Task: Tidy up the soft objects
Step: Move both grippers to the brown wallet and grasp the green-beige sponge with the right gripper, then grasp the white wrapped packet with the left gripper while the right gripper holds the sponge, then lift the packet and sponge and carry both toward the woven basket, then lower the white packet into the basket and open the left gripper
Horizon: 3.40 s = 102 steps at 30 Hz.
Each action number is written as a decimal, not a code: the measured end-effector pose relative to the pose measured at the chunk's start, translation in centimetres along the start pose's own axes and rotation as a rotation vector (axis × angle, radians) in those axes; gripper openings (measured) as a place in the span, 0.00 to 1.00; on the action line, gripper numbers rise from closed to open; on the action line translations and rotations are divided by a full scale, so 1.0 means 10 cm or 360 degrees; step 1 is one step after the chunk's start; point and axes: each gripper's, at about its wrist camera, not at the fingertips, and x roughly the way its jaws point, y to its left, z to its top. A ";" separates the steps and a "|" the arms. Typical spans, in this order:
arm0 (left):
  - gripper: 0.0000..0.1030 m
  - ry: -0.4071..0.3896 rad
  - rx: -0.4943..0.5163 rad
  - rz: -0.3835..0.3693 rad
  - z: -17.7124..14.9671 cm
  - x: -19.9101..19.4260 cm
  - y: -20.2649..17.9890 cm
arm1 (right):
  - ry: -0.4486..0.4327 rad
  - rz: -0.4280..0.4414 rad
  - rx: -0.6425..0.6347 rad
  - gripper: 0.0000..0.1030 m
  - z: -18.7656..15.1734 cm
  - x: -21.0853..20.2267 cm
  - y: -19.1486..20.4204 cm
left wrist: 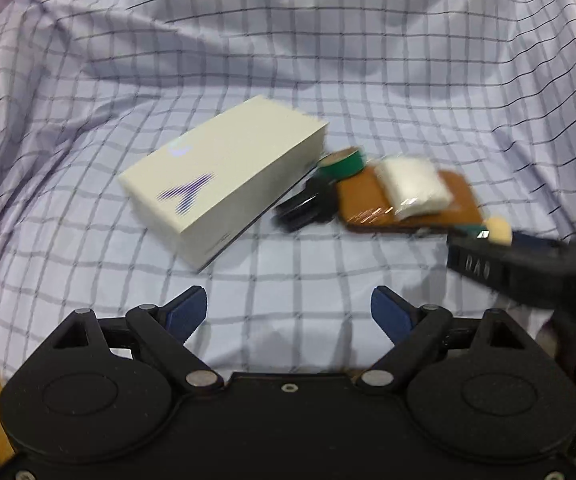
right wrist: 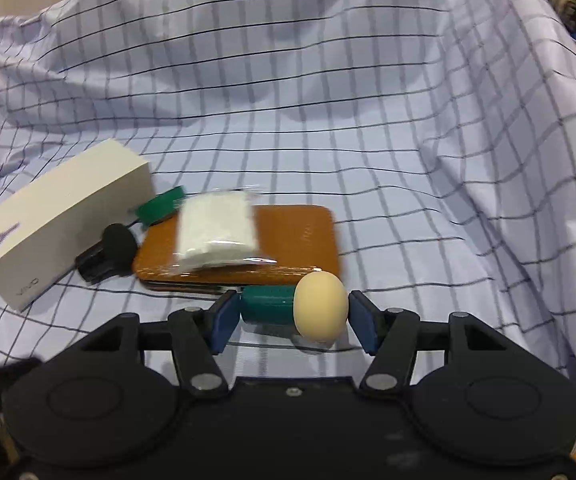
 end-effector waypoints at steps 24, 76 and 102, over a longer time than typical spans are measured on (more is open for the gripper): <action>0.85 0.0098 0.0007 -0.0190 0.78 0.81 -0.85 | -0.0004 -0.0017 0.0240 0.57 -0.13 0.01 -0.53; 0.47 -0.0076 -0.0135 -0.0108 -0.80 -1.12 0.18 | -0.0268 0.0363 0.0085 0.57 -1.11 -2.16 -0.09; 0.47 0.0008 -0.0231 -0.0096 -1.40 -1.15 0.25 | -0.0141 0.0361 0.0108 0.57 -1.45 -2.26 -0.06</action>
